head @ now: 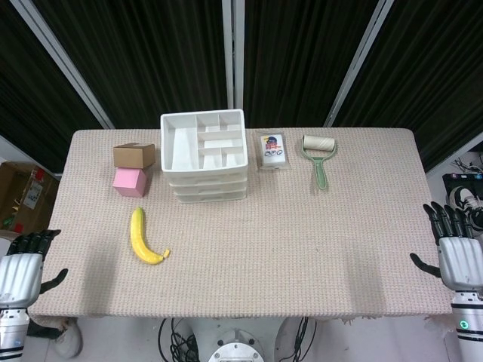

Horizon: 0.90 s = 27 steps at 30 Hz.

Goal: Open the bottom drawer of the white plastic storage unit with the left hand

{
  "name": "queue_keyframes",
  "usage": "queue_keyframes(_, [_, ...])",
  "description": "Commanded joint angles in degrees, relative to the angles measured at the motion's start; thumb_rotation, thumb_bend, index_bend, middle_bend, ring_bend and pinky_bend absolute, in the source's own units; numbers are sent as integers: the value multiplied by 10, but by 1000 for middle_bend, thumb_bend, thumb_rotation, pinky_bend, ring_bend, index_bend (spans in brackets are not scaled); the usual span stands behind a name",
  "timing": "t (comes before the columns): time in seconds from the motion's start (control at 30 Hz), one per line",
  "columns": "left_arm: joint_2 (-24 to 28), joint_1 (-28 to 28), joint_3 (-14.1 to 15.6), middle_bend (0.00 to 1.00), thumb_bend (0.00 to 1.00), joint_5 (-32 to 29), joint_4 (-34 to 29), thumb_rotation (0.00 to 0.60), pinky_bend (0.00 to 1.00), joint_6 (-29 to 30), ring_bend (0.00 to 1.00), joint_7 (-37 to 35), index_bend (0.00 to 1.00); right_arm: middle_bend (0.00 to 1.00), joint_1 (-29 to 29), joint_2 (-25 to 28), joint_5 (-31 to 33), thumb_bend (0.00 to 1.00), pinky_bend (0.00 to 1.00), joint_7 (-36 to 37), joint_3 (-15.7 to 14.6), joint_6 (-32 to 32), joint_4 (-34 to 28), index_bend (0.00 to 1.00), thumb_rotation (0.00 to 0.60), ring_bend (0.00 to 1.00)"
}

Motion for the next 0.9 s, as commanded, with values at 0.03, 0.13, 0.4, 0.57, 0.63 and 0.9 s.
queue_keyframes(0.03, [-16, -4, -4, 297, 158, 13, -19, 600, 401, 4, 295, -19, 248, 49, -10, 4, -10, 80, 0, 21, -4, 14, 6, 0, 600, 0])
queue_keyframes(0.13, [-36, -29, -15, 395, 169, 31, -42, 600, 597, -16, 405, -43, 300, 49, -10, 10, -20, 80, 0, 28, -3, 21, 6, 0, 600, 0])
queue_keyframes(0.4, [-104, -147, -63, 622, 358, -13, -94, 600, 984, -178, 738, -143, 393, 49, -2, 27, -47, 80, 0, 14, 0, 29, -16, 0, 600, 0])
queue_keyframes(0.57, [-166, -215, -101, 722, 443, -118, -78, 600, 1000, -287, 876, -183, 401, 49, -4, 29, -48, 81, 0, 13, -3, 28, -22, 0, 600, 0])
queue_keyframes(0.63, [-194, -240, -119, 751, 469, -175, -64, 600, 1000, -324, 913, -192, 388, 49, -6, 29, -46, 80, 0, 13, -4, 28, -23, 0, 600, 0])
queue_keyframes(0.9, [-285, -301, -175, 857, 522, -400, -15, 600, 1000, -389, 972, -218, 262, 49, -8, 30, -46, 80, 0, 4, -4, 30, -33, 0, 600, 0])
